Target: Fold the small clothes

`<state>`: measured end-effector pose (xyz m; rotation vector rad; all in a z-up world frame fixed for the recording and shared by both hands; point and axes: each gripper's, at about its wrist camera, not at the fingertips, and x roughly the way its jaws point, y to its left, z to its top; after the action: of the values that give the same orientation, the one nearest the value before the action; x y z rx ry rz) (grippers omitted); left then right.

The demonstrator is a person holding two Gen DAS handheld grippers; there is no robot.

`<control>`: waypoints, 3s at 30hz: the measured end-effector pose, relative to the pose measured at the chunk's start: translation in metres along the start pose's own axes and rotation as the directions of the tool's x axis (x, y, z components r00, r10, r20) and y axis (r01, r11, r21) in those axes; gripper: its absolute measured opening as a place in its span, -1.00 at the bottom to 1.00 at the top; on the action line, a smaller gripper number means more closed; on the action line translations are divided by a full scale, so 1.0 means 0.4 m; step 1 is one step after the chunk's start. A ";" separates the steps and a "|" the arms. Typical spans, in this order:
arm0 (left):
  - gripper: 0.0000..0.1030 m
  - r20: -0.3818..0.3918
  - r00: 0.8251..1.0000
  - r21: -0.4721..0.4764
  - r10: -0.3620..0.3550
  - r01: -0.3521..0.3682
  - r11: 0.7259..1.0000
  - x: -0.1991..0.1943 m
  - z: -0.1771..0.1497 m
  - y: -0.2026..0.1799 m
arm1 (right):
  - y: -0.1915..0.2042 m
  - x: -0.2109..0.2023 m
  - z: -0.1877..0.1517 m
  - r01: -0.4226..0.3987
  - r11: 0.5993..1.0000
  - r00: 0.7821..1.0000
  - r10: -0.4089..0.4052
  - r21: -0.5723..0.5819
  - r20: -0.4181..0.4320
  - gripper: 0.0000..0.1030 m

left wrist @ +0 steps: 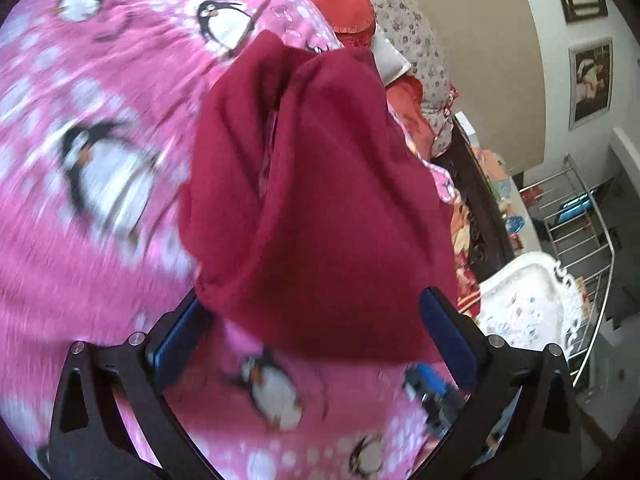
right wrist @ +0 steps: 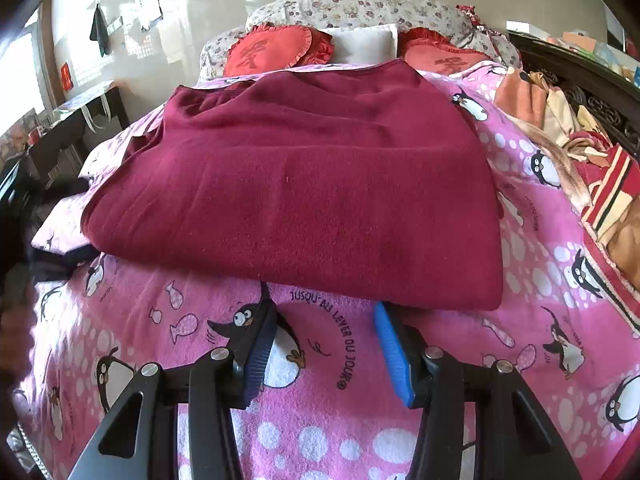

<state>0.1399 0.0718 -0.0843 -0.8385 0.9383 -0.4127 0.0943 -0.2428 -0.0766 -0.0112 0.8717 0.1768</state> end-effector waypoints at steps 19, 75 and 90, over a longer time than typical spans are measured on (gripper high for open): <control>0.96 -0.041 0.999 0.038 -0.012 0.013 0.999 0.046 0.054 -0.058 | -0.063 -0.062 -0.004 -0.068 0.991 0.994 0.057 0.116 0.093 -0.06; -0.25 0.091 0.995 0.286 0.048 -0.072 0.955 -0.135 -0.325 -0.036 | 0.337 -0.130 0.253 -0.528 0.847 0.848 0.523 -0.066 -0.083 0.06; -0.25 0.099 0.995 0.314 -0.030 -0.003 0.950 -0.144 -0.327 0.000 | 0.673 0.191 0.311 -0.218 0.927 0.952 0.133 -0.305 -0.277 0.39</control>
<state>-0.0012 0.0502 -0.0947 -0.5698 0.7474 -0.5111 0.1940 0.0439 -0.0378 -0.2773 1.0893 0.5011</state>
